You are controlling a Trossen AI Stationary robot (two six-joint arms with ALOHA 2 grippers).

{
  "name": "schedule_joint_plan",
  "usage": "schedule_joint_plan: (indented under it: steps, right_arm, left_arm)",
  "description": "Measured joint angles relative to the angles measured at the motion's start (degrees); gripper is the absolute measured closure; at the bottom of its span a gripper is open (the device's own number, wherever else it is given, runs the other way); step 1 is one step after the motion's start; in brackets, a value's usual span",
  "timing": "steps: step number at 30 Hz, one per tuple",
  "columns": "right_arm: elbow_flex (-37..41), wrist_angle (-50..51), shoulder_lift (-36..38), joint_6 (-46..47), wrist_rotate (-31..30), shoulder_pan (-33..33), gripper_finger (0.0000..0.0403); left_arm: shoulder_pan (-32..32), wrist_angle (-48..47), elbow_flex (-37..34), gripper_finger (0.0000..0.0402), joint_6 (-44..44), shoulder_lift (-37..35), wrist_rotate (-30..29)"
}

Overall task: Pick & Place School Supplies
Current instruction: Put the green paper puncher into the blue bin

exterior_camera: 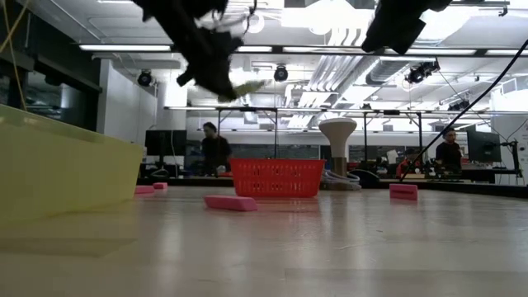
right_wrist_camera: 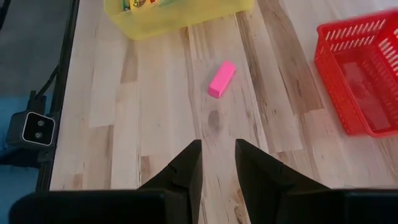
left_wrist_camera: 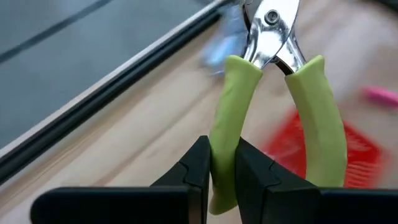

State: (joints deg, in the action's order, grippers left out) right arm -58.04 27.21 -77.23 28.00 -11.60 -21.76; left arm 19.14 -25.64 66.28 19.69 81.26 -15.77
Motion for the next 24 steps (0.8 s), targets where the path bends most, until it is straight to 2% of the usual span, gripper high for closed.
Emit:
schedule_joint_plan:
  steps: [6, 12, 17, 24]
  right_arm:
    - [0.00, -7.03, 0.00, -3.99, 0.05, 0.00, 0.0318]
    - [0.00, -13.29, 0.00, -6.99, -0.49, 0.01, 0.0318]
    - [0.00, -16.25, 0.00, -9.04, -3.36, -0.31, 0.0318]
    - [0.07, -19.13, 1.01, -13.68, -11.69, -2.54, 0.0318]
  left_arm:
    - [-9.07, 7.01, 0.02, 0.0361, -3.37, -1.84, 0.57]
    - [-15.33, 13.92, 0.04, 0.0361, -6.89, -1.82, 0.40]
    - [-20.39, 21.46, 0.04, 0.0361, -12.50, -2.20, 0.32]
    - [-26.81, 25.29, 0.04, 0.0361, -18.86, -4.44, -8.88]
